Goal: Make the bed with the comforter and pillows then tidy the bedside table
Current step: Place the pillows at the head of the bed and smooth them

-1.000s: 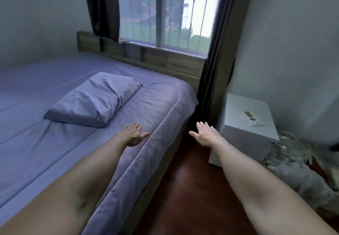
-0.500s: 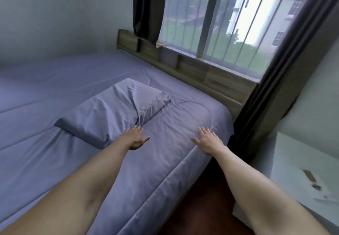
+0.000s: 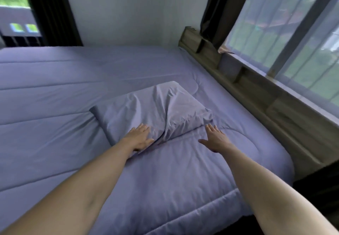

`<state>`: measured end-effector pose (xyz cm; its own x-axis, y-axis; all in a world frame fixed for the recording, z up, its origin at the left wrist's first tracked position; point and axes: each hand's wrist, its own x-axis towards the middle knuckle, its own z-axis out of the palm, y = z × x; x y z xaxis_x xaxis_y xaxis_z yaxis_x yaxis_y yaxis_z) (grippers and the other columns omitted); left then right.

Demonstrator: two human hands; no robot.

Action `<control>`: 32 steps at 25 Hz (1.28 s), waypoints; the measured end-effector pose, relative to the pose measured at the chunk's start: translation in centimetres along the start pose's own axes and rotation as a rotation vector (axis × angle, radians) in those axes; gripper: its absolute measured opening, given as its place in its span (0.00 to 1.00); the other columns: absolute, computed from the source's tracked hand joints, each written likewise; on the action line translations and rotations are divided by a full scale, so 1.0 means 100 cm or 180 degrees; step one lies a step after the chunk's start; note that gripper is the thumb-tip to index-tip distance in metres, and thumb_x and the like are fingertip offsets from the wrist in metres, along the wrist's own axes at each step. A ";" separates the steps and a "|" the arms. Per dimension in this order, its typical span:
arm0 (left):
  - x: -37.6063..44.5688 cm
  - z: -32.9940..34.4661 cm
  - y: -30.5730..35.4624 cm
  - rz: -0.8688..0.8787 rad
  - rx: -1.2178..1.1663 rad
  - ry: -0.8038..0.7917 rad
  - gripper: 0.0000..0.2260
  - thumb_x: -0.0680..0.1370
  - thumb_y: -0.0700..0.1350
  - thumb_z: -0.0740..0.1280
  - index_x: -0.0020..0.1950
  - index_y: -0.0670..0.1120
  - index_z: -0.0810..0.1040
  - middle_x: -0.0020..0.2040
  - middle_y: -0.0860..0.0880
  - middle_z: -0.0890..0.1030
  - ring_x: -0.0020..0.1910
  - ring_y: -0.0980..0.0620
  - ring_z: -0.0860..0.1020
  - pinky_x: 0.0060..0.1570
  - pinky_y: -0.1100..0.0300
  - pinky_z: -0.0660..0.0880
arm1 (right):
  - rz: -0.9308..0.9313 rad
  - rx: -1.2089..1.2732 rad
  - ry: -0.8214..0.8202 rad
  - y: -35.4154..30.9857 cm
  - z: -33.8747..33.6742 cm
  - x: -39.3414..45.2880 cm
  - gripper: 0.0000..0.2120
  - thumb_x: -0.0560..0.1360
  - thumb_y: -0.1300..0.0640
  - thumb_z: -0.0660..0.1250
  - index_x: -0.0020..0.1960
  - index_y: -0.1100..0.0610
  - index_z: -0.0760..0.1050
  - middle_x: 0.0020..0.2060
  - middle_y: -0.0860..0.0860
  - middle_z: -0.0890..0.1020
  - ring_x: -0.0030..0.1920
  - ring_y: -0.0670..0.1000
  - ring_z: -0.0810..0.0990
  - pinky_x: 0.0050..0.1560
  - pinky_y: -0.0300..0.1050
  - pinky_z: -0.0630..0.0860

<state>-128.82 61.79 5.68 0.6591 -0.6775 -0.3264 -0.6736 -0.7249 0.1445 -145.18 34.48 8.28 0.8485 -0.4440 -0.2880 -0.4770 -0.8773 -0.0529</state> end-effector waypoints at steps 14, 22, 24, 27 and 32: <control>0.092 0.052 0.046 -0.1567 -0.0064 0.0267 0.35 0.80 0.51 0.62 0.79 0.45 0.45 0.80 0.48 0.44 0.79 0.49 0.45 0.77 0.54 0.47 | -0.1683 -0.0437 -0.0072 0.052 0.022 0.249 0.43 0.76 0.45 0.66 0.79 0.56 0.43 0.79 0.53 0.48 0.79 0.57 0.47 0.77 0.51 0.52; 0.142 0.081 0.035 -0.2023 -0.0250 0.0888 0.27 0.77 0.39 0.63 0.76 0.41 0.62 0.77 0.45 0.62 0.75 0.48 0.63 0.73 0.56 0.59 | -0.2227 0.0037 0.0941 0.043 0.072 0.322 0.26 0.66 0.57 0.74 0.63 0.58 0.74 0.62 0.53 0.77 0.65 0.59 0.72 0.66 0.51 0.65; 0.148 0.082 0.032 -0.2102 -0.0316 0.1250 0.16 0.77 0.38 0.63 0.64 0.43 0.76 0.68 0.45 0.75 0.66 0.45 0.75 0.62 0.52 0.72 | -0.2372 0.0096 0.1352 0.040 0.077 0.327 0.10 0.65 0.59 0.70 0.47 0.57 0.77 0.45 0.53 0.79 0.50 0.60 0.76 0.51 0.50 0.69; 0.145 0.069 0.033 -0.2289 -0.0281 0.1288 0.06 0.77 0.40 0.62 0.49 0.44 0.79 0.52 0.43 0.82 0.50 0.39 0.80 0.42 0.50 0.73 | -0.2504 0.0094 0.1522 0.032 0.069 0.324 0.02 0.66 0.59 0.63 0.36 0.58 0.72 0.34 0.54 0.76 0.38 0.59 0.76 0.41 0.50 0.71; 0.121 0.053 0.035 -0.2280 -0.0296 0.1086 0.08 0.78 0.41 0.60 0.51 0.44 0.78 0.50 0.41 0.82 0.49 0.37 0.79 0.43 0.50 0.72 | -0.2564 0.0099 0.1579 0.034 0.058 0.297 0.05 0.67 0.58 0.60 0.34 0.57 0.71 0.31 0.52 0.75 0.36 0.58 0.75 0.40 0.49 0.71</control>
<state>-125.02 51.72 -2.67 0.9972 -0.0328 -0.0675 -0.0267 -0.9956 0.0901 -122.89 19.39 -6.02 0.9224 0.2603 0.2855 0.2951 -0.9516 -0.0861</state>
